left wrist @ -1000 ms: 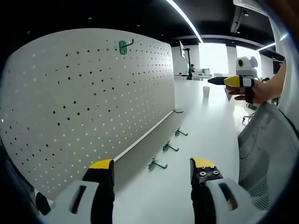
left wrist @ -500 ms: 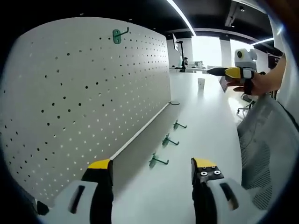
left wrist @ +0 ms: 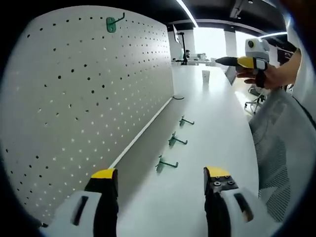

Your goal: Insert the hook assembly into the mounting plate slot until the hook locks in place.

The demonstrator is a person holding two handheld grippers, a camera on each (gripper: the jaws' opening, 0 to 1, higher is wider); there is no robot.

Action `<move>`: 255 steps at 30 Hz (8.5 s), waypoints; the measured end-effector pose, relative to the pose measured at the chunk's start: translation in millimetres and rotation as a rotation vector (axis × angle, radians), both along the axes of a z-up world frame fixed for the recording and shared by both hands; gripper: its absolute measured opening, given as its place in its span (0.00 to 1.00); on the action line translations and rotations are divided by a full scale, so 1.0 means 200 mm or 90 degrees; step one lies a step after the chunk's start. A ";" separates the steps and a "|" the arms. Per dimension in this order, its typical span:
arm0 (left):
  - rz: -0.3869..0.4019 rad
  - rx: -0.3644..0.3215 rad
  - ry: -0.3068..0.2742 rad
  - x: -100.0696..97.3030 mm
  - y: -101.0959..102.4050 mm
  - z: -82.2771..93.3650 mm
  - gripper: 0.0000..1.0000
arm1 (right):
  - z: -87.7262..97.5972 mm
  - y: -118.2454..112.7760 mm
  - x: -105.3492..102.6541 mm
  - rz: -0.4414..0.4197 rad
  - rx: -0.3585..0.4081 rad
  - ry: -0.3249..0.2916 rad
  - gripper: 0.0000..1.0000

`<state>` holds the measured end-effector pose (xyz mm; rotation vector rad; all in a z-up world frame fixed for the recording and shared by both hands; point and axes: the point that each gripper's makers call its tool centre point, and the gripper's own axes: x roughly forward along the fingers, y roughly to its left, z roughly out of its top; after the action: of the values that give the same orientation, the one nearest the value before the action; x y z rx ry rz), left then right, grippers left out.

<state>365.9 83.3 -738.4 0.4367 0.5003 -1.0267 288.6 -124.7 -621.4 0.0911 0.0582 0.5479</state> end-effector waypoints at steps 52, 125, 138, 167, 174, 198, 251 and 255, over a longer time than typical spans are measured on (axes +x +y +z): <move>-0.139 0.150 0.073 0.11 -0.10 -0.27 0.73 | 0.00 -0.04 0.00 -0.015 0.008 0.004 0.51; -0.256 0.234 0.129 0.07 -0.24 -0.46 0.67 | 0.00 -0.05 0.01 -0.021 0.011 0.005 0.49; -0.258 0.239 0.126 0.09 -0.23 -0.45 0.52 | -0.02 -0.04 0.01 -0.016 0.002 0.009 0.48; -0.192 0.242 0.119 0.17 -0.23 -0.45 0.16 | -0.03 -0.04 0.01 -0.015 -0.003 0.015 0.44; -0.189 0.245 0.108 0.17 -0.24 -0.45 0.11 | -0.03 -0.04 0.01 -0.017 -0.003 0.015 0.44; -0.199 0.267 0.078 0.19 -0.24 -0.45 0.02 | -0.03 -0.05 0.01 -0.018 -0.002 0.016 0.42; -0.143 0.096 0.014 0.22 -0.30 -0.20 0.01 | -0.02 -0.05 0.01 -0.015 0.012 0.018 0.42; -0.142 0.083 0.010 0.21 -0.32 -0.17 0.01 | -0.02 -0.05 0.01 -0.015 0.012 0.017 0.42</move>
<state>408.2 19.4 -772.2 0.6105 0.5427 -1.2164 290.8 -133.9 -625.4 0.1167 0.0777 0.5240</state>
